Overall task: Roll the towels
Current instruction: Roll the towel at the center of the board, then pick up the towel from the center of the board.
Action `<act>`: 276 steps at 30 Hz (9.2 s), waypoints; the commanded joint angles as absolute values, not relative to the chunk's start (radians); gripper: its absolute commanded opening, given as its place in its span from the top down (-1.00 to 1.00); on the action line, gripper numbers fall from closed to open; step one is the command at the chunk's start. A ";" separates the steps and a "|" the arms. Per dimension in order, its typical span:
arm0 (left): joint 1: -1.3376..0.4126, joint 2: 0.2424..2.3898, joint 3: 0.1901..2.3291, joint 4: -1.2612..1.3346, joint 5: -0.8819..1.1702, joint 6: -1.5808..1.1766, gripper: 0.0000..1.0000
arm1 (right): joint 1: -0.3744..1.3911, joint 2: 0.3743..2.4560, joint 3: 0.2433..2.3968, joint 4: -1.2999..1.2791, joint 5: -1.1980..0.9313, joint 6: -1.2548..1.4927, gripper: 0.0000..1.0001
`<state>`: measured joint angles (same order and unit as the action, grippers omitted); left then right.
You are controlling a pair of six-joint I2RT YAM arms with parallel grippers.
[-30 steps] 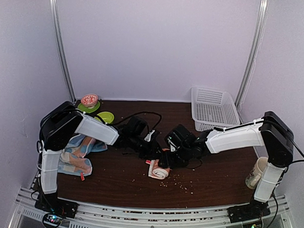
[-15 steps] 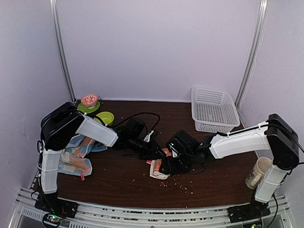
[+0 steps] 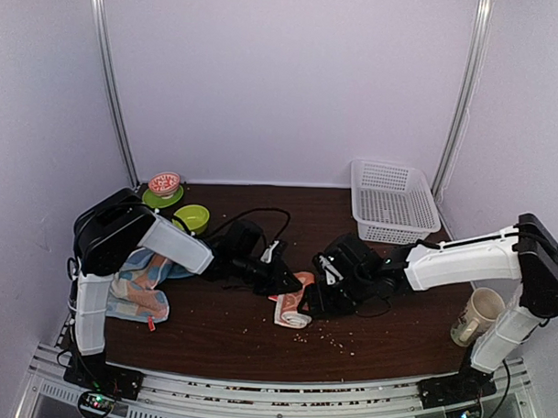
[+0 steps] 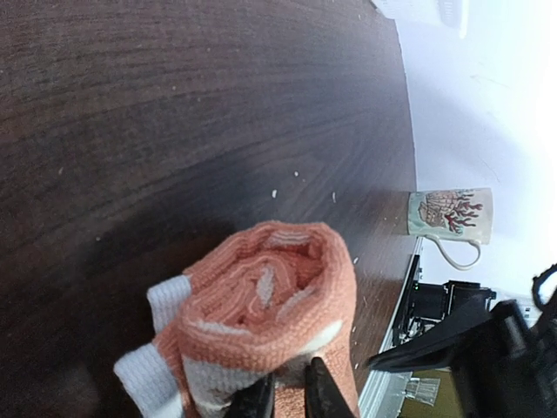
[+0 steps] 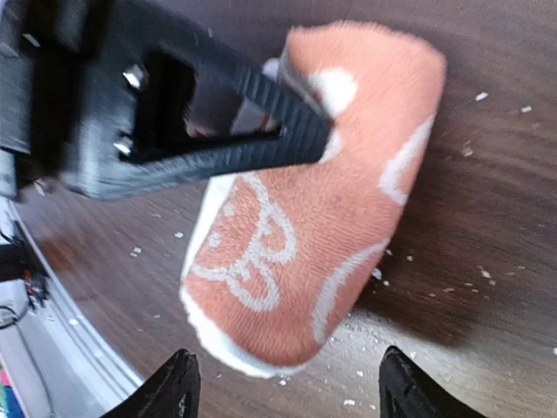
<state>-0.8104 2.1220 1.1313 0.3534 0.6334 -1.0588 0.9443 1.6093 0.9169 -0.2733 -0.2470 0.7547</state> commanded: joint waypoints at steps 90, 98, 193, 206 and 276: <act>-0.779 2.212 1.137 0.458 0.616 -1.180 0.77 | 0.937 1.607 1.014 -0.338 -0.113 0.706 -0.18; -0.779 2.203 1.134 0.431 0.604 -1.164 0.77 | 0.803 1.546 0.765 0.056 -0.307 0.864 -0.13; -0.864 2.082 1.218 0.105 0.523 -0.899 0.71 | 0.811 1.647 0.921 -0.200 -0.268 0.872 -0.16; -0.862 2.077 1.228 0.098 0.524 -0.898 0.69 | 0.897 1.699 0.920 -0.190 -0.313 0.851 -0.13; -0.841 1.334 0.537 0.169 0.100 -1.052 0.38 | 0.943 1.926 1.357 -0.609 0.012 1.208 -0.85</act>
